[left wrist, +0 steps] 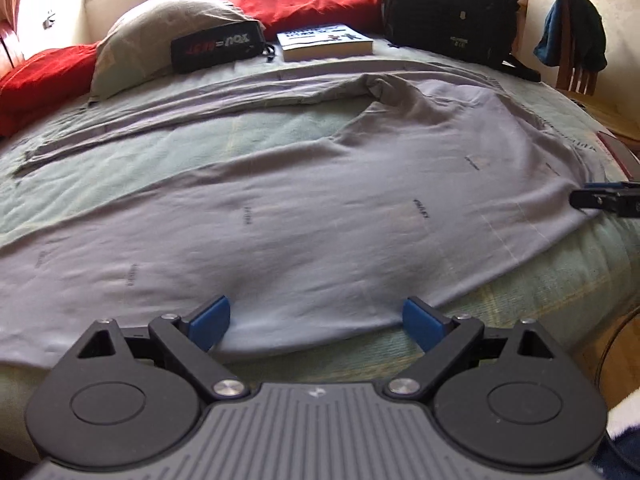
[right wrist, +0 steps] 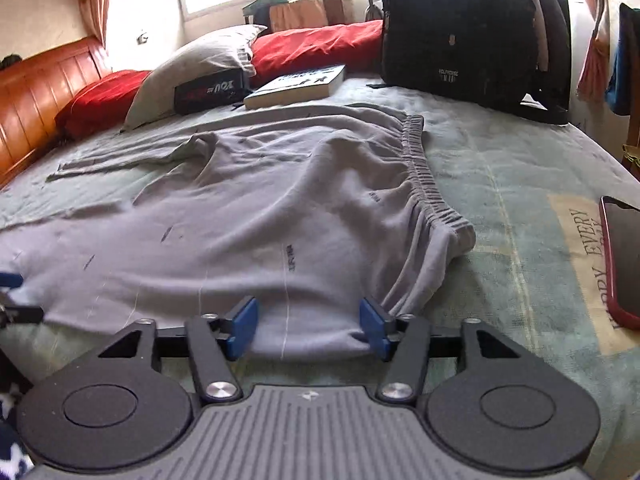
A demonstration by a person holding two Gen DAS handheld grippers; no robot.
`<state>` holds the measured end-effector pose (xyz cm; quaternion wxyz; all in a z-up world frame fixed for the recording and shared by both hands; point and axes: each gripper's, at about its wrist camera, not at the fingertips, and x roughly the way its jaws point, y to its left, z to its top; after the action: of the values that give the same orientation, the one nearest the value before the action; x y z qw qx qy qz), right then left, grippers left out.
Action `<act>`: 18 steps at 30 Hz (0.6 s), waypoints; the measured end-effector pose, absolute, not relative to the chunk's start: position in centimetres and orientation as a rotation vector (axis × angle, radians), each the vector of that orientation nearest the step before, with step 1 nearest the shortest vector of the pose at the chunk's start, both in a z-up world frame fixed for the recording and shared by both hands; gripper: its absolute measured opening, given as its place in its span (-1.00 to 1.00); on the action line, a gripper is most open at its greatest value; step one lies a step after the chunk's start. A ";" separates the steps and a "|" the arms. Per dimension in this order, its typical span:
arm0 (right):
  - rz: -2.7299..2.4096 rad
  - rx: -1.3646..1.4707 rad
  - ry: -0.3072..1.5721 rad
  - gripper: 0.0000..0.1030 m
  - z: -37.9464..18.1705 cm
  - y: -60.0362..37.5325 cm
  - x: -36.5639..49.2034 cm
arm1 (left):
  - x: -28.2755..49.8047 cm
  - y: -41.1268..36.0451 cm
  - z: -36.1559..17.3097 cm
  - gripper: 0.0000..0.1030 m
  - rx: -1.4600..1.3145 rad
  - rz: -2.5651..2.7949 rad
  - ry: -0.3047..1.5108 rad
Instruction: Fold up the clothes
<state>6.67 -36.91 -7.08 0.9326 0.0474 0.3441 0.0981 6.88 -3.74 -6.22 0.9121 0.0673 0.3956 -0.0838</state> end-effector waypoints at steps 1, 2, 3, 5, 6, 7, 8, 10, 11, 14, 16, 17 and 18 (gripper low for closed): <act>0.201 0.095 0.707 0.32 -7.0 -36.8 6.5 | 6.9 -3.5 -5.8 0.81 0.148 -0.168 0.797; 0.201 0.095 0.711 0.38 -7.0 -36.7 6.5 | 7.1 -3.3 -5.4 0.81 0.149 -0.159 0.785; 0.200 0.093 0.713 0.41 -7.0 -36.5 6.6 | 7.4 -3.1 -5.2 0.81 0.144 -0.148 0.778; 0.194 0.083 0.718 0.57 -7.1 -36.0 6.8 | 8.0 -2.6 -4.7 0.81 0.134 -0.125 0.764; 0.193 0.070 0.719 0.61 -7.1 -35.6 6.8 | 8.4 -2.3 -4.8 0.81 0.125 -0.116 0.769; 0.191 0.057 0.721 0.67 -7.2 -35.3 6.8 | 8.8 -2.0 -5.0 0.81 0.113 -0.110 0.783; 0.187 0.043 0.723 0.72 -7.2 -35.0 6.8 | 9.1 -1.8 -5.4 0.81 0.107 -0.103 0.798; 0.180 0.019 0.727 0.76 -7.3 -34.4 6.8 | 9.4 -1.5 -6.4 0.81 0.097 -0.091 0.828; 0.180 0.017 0.729 0.80 -7.3 -34.3 6.9 | 9.3 -1.2 -6.9 0.81 0.081 -0.092 0.829; 0.184 0.017 0.738 0.84 -7.3 -34.1 7.1 | 8.3 -0.5 -6.9 0.81 0.060 -0.106 0.823; 0.179 0.016 0.742 0.84 -6.8 -34.0 7.0 | 7.6 -0.1 -6.4 0.81 0.072 -0.109 0.821; 0.183 0.025 0.734 0.84 -6.3 -34.0 6.9 | 7.3 0.1 -6.1 0.81 0.084 -0.108 0.814; 0.186 0.035 0.727 0.84 -5.8 -34.0 6.8 | 7.1 0.5 -5.6 0.81 0.094 -0.102 0.799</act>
<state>6.78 -33.99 -5.83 0.9304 0.0169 0.3548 0.0908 7.05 0.46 -5.61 0.9189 0.0459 0.3888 -0.0496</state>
